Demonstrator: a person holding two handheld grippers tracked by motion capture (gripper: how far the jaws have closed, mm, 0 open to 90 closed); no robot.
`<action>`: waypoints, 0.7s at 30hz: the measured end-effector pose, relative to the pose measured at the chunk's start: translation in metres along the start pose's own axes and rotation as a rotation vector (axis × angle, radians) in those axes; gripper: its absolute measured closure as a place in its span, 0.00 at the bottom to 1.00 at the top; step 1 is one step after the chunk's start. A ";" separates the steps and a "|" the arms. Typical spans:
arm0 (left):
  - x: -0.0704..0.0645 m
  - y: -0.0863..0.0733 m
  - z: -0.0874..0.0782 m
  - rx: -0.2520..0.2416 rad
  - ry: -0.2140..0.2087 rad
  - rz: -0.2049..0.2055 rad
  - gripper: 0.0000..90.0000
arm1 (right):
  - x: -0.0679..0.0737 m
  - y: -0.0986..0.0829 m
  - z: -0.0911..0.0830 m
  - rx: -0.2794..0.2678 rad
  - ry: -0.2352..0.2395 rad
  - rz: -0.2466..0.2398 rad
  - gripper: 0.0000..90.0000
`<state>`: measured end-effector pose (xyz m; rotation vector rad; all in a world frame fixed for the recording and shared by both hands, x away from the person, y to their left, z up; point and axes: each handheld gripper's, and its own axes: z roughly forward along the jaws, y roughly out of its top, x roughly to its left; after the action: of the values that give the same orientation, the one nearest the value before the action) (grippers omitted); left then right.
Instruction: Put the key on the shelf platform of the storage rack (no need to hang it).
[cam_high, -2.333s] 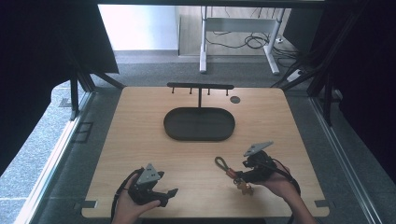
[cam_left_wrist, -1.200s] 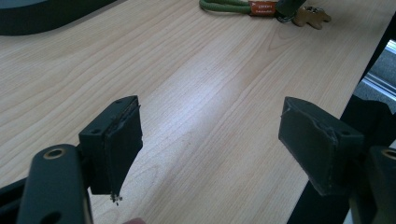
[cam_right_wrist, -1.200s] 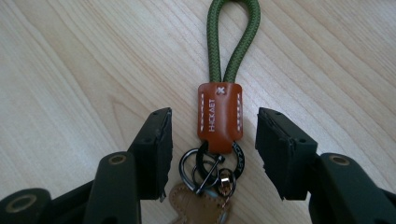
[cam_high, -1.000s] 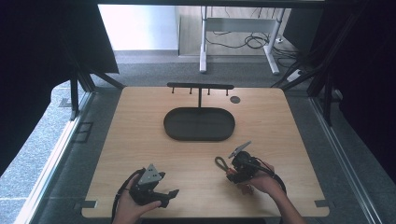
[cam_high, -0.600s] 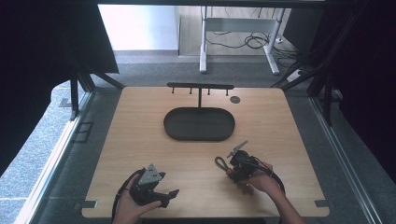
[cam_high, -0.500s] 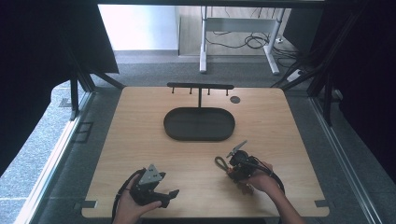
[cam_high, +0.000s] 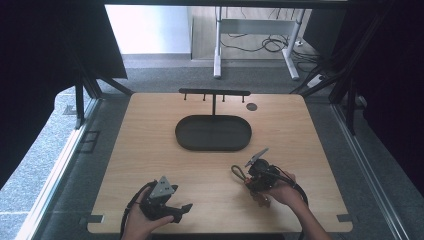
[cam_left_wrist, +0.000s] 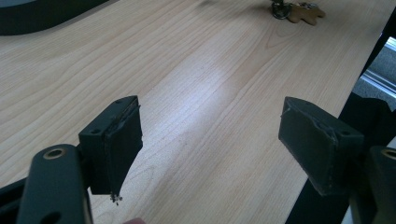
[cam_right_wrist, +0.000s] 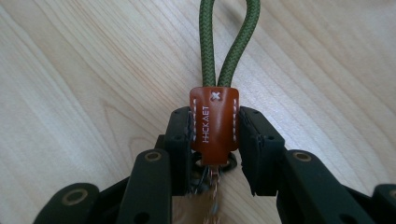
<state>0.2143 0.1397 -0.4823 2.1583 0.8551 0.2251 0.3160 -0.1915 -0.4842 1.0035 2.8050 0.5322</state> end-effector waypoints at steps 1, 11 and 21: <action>0.000 0.000 0.000 -0.001 0.000 0.000 0.25 | 0.000 0.000 -0.002 -0.002 -0.001 0.002 0.74; 0.000 0.000 -0.001 -0.002 0.000 -0.002 0.24 | -0.001 0.002 -0.022 -0.030 -0.012 -0.007 0.74; 0.001 0.000 -0.001 0.001 -0.001 0.001 0.25 | 0.001 0.006 -0.041 -0.053 -0.025 -0.029 0.74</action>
<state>0.2143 0.1409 -0.4816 2.1593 0.8537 0.2239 0.3103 -0.1981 -0.4439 0.9508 2.7635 0.5827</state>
